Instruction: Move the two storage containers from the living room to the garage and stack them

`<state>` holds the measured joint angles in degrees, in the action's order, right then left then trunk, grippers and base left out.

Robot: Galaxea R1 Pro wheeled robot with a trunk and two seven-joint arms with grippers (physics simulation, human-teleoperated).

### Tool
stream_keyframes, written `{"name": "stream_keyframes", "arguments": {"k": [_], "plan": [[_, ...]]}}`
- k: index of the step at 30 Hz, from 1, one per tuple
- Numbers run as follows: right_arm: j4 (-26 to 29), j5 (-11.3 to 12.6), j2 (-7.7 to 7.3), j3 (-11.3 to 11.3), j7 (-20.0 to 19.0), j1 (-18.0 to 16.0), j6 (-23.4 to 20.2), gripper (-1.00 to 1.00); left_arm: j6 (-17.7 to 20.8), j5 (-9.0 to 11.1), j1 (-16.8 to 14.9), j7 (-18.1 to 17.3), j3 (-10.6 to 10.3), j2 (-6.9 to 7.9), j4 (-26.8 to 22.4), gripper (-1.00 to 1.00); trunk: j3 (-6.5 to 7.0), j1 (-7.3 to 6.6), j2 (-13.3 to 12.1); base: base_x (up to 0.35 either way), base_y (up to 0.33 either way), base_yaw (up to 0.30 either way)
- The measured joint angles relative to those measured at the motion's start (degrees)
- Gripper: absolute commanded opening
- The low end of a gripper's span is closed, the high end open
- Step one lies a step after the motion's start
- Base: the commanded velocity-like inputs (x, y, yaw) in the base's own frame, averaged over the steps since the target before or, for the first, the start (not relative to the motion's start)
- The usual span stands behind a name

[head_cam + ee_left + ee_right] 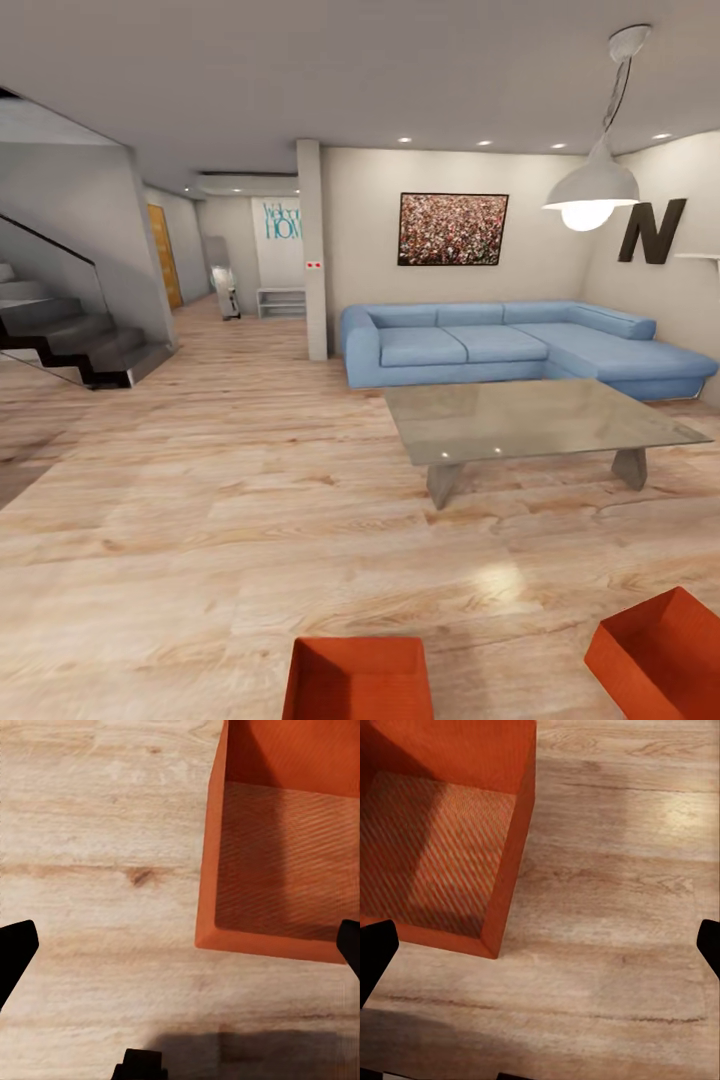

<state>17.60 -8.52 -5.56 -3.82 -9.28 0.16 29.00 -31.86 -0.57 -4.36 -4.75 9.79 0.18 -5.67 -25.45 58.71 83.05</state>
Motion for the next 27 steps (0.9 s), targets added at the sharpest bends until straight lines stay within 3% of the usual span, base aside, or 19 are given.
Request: {"name": "stream_keyframes", "arguments": {"k": [7,27], "plan": [[0.0,0.0,0.0,0.0,0.0,0.0,0.0,1.0,0.0,0.0,0.0,0.0,0.0,-0.01,0.0,1.0,0.0,0.02,0.0,0.025,0.0,0.122],[0.0,-0.2,0.0,0.0,0.0,0.0,0.1,1.0,0.0,0.0,0.0,0.1,0.0,0.01,0.0,1.0,0.0,0.0,0.0,0.014,-0.006,0.005]]}}
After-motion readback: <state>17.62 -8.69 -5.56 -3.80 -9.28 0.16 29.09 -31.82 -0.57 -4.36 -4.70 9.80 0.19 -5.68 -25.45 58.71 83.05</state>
